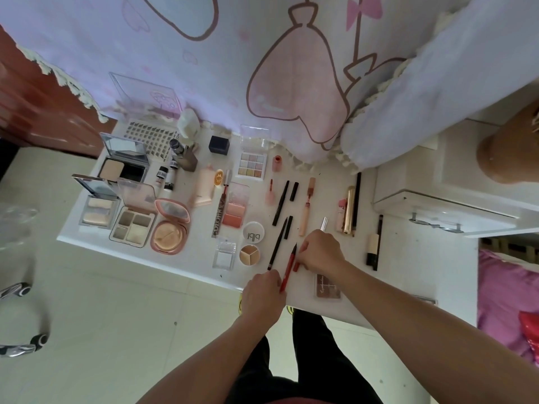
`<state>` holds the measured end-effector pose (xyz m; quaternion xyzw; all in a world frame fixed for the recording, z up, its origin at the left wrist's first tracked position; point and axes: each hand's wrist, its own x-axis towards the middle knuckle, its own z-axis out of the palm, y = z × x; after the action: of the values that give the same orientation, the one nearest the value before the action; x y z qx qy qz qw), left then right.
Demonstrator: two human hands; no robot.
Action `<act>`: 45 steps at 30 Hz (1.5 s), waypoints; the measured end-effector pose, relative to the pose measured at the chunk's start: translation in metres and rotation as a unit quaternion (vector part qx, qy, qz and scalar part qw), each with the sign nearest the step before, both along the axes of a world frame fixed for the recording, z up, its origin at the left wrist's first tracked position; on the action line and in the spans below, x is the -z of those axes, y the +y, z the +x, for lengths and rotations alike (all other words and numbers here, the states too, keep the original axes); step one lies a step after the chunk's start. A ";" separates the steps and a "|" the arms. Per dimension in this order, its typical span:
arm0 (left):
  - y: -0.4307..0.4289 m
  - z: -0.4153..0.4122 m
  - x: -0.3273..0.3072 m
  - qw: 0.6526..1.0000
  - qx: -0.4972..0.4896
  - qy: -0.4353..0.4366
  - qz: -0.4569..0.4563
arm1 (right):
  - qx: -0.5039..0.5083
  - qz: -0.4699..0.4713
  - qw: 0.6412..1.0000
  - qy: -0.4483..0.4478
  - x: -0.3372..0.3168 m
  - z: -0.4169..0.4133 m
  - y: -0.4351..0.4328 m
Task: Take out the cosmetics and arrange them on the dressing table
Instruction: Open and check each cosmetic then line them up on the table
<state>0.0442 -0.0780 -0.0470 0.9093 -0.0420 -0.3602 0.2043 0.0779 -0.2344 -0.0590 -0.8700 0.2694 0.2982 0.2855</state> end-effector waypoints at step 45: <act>-0.005 0.100 -0.147 0.891 -0.141 0.134 -0.409 | 0.262 0.381 0.873 -0.153 -0.173 0.005 -0.043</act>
<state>0.1447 -0.0829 0.0998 0.6845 -0.0290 -0.3974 0.6105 0.0824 -0.2778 0.1143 -0.6261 0.3058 0.1548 0.7004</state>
